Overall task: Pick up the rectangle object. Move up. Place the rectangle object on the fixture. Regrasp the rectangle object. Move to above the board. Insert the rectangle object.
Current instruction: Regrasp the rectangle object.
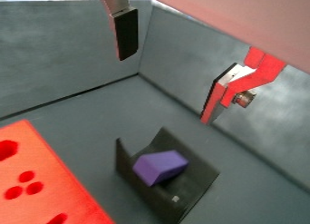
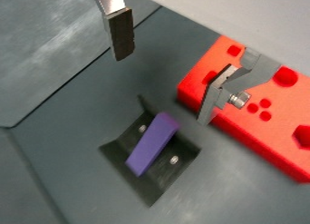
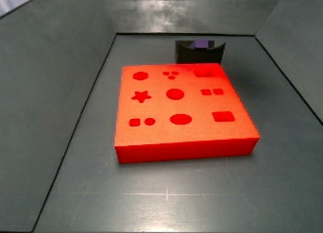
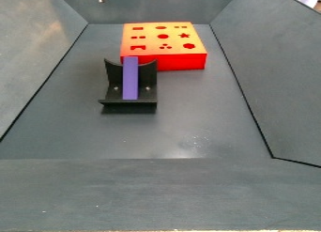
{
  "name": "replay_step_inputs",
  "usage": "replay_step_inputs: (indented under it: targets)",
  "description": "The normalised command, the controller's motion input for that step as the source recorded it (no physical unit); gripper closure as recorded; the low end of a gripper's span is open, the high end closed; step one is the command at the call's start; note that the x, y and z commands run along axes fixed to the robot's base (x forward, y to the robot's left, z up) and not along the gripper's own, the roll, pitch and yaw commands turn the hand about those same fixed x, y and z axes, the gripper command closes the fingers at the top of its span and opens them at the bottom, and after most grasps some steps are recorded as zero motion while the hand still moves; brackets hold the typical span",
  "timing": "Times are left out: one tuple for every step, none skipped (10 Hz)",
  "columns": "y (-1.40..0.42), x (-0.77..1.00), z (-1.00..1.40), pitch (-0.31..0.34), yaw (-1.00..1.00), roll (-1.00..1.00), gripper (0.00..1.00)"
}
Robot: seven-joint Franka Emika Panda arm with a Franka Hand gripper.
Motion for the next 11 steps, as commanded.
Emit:
replay_step_inputs:
  targets:
    - [-0.02, 0.04, 0.0, 0.071, 0.05, 1.0, 0.0]
    - [-0.02, 0.06, -0.01, 0.087, 0.05, 1.0, 0.0]
    - [-0.03, 0.07, -0.01, 0.096, 0.06, 1.0, 0.0]
    - [-0.03, 0.09, -0.01, 0.12, 0.07, 1.0, 0.0]
    - [-0.04, 0.1, -0.01, 0.141, 0.08, 1.0, 0.0]
    - [-0.04, 0.11, -0.02, 0.167, 0.11, 1.0, 0.0]
    - [-0.04, 0.11, -0.01, 0.18, 0.13, 1.0, 0.0]
    - [-0.04, 0.1, -0.02, 0.206, 0.18, 1.0, 0.0]
    - [-0.04, 0.1, -0.02, 0.202, 0.21, 0.9, 0.0]
    - [-0.05, 0.11, -0.02, 0.173, 0.22, 0.71, 0.0]
    - [-0.05, 0.11, -0.02, 0.143, 0.24, 0.53, 0.0]
